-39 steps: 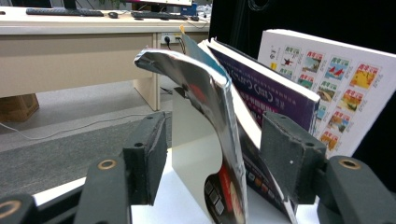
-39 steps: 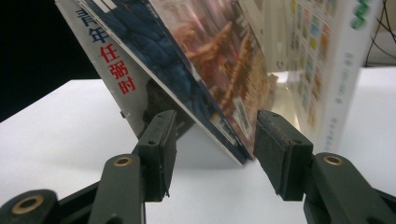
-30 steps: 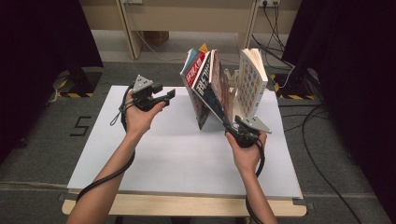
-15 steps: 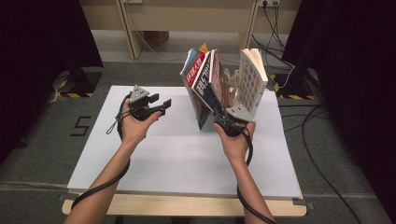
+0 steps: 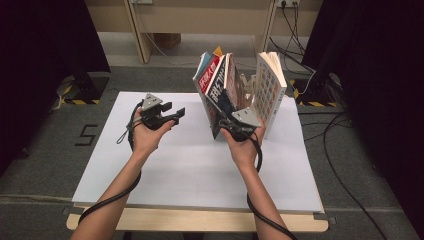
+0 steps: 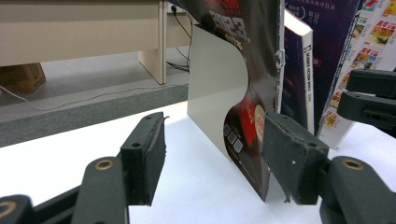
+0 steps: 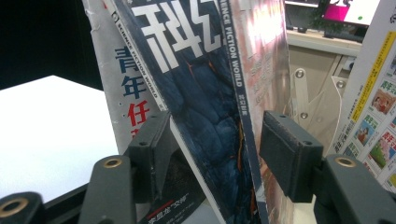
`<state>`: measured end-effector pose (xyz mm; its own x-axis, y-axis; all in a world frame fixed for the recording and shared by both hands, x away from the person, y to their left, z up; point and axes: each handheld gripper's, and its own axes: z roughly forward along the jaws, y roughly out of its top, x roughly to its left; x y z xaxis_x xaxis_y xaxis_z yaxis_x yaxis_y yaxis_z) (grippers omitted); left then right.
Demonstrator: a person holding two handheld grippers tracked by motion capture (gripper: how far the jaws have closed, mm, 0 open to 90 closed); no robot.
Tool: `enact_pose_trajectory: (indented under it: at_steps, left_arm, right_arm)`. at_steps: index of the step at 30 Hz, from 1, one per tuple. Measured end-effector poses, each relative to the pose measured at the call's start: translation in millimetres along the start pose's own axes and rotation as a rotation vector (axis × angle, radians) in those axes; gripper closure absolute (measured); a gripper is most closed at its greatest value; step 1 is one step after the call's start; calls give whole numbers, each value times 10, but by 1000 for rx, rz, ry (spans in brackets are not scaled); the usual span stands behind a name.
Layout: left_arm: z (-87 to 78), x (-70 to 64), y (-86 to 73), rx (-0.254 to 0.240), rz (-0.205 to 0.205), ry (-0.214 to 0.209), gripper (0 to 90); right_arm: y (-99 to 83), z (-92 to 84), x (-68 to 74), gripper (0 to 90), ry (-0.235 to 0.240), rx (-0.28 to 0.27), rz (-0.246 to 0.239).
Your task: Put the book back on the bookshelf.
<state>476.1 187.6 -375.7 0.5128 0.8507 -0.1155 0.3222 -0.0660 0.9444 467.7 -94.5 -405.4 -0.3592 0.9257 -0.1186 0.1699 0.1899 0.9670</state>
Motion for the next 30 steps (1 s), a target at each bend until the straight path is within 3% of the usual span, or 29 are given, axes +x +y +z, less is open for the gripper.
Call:
enact_pose_trajectory:
  at_steps: [14, 30]
  left_arm:
    - [50, 18, -33, 15, -8, 2, 393]
    - [85, 26, -50, 28, -6, 5, 393]
  right_arm:
    - [14, 89, 138, 354, -42, -4, -97]
    - [23, 239, 181, 293, -105, 27, -161]
